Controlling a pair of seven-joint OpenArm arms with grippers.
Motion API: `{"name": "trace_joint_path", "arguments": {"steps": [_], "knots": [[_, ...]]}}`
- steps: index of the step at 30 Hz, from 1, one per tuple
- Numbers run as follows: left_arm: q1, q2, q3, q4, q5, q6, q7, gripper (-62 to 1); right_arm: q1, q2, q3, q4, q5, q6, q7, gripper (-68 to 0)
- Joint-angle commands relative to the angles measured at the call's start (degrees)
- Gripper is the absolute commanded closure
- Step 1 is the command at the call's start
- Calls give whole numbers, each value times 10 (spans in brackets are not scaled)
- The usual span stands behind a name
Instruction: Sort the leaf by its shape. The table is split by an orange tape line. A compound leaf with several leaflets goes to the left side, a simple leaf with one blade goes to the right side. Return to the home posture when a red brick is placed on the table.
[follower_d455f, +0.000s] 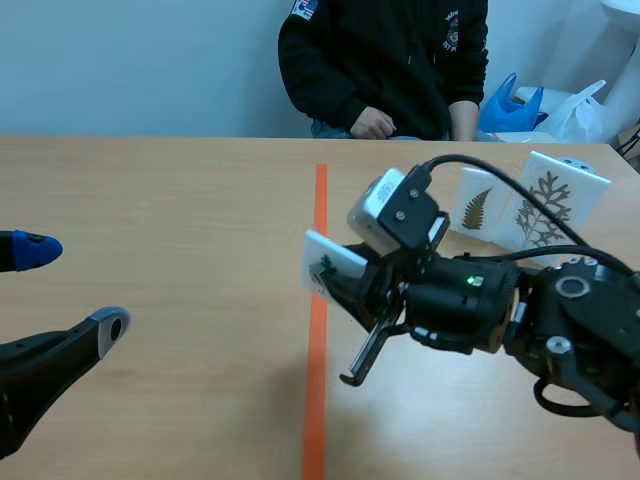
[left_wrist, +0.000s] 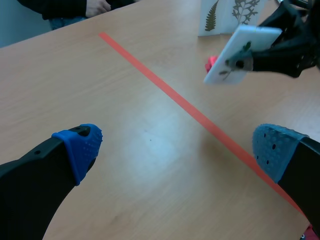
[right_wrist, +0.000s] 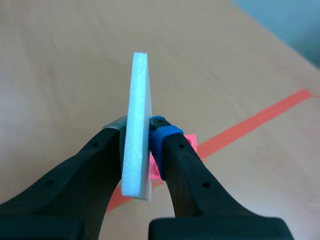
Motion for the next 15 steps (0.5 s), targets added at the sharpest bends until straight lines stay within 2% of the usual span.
{"name": "trace_joint_path", "arguments": {"steps": [1,7,15], "knots": [[-3,-3,-3,3,-6,-2,-9,-623,-8,6,20,17,22,8,-2,-15],[-3,-3,-3,3,-6,-2,-7,-623,-50,6,121,68,94,30,-47,-15],[-3,-3,-3,3,-6,-2,-7,-623,-79,5,273,85,184,30,-120,-15]]}}
